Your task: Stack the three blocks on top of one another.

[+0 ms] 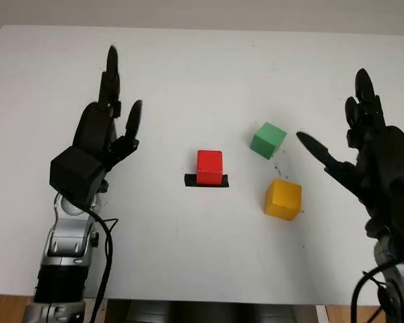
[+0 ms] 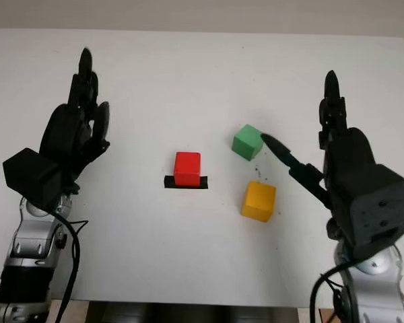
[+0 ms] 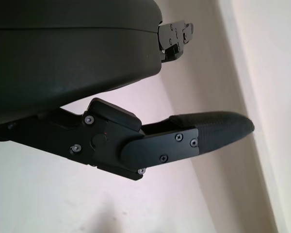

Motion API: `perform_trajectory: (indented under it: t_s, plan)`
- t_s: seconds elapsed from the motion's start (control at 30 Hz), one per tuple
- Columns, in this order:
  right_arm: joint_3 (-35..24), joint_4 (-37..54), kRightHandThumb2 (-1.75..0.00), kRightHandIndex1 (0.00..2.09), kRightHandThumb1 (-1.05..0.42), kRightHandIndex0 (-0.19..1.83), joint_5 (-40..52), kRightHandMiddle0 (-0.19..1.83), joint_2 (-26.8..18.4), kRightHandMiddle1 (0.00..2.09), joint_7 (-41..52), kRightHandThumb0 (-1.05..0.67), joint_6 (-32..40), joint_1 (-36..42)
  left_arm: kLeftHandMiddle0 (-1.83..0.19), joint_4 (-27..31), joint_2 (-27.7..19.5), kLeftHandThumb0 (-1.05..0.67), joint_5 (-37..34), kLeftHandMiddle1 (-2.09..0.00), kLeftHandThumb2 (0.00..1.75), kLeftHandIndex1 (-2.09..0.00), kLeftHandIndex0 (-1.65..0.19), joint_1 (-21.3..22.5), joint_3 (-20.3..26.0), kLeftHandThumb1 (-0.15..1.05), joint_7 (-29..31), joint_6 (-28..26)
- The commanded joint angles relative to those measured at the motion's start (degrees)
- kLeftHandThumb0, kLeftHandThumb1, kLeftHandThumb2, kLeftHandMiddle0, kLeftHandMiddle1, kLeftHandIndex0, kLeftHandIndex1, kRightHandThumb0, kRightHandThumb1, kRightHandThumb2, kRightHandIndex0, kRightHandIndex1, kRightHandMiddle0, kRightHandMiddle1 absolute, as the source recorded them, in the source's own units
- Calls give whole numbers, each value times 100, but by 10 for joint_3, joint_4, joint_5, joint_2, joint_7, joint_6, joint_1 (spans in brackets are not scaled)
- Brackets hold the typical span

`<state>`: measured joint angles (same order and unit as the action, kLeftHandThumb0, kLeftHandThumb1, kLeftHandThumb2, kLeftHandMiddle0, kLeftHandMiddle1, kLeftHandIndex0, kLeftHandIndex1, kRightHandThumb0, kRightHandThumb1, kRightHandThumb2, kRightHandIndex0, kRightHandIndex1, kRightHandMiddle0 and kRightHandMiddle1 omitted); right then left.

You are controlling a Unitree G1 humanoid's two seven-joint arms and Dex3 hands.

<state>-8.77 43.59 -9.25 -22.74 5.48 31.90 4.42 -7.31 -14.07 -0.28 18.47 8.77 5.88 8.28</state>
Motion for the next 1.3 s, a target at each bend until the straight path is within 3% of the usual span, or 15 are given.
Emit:
perform_trajectory:
  t_s: [0.0, 0.13, 0.43, 0.77, 1.03, 1.27]
  plan:
    - [11, 35, -4, 7, -87, -3, -35, 11, -32, 10, 19, -59, 7, 35, 19, -6, 1, -85, -13, -1, 69, -1, 19, -12, 12, 105, 0, 3]
    - [31, 80, -4, 7, -84, -2, -112, 18, -71, 10, 57, -55, 24, 80, 19, -12, 3, -84, -26, 0, 68, -3, 18, -22, 24, 105, -9, 3]
    - [38, 89, -5, 6, -82, -2, -166, 22, -88, 6, 119, -60, -10, 131, 19, -27, -6, -82, -21, 0, 70, -5, 17, -27, 29, 105, -17, 22]
    - [72, 6, -5, 5, -81, -3, -203, 22, -69, 6, 122, -52, -36, 108, 19, -20, -2, -83, -20, -1, 68, -5, 17, -31, 24, 105, -20, 16]
    - [64, -78, -6, 7, -84, 1, -197, 28, -44, 7, 71, -50, -108, 96, 19, -10, 1, -82, -29, -1, 68, -4, 19, -36, 22, 105, -13, 15]
    - [61, -105, -6, 6, -85, 3, -197, 32, -32, 7, 63, -51, -121, 89, 19, -3, 6, -79, -27, -3, 68, -4, 19, -40, 17, 105, -13, 12]
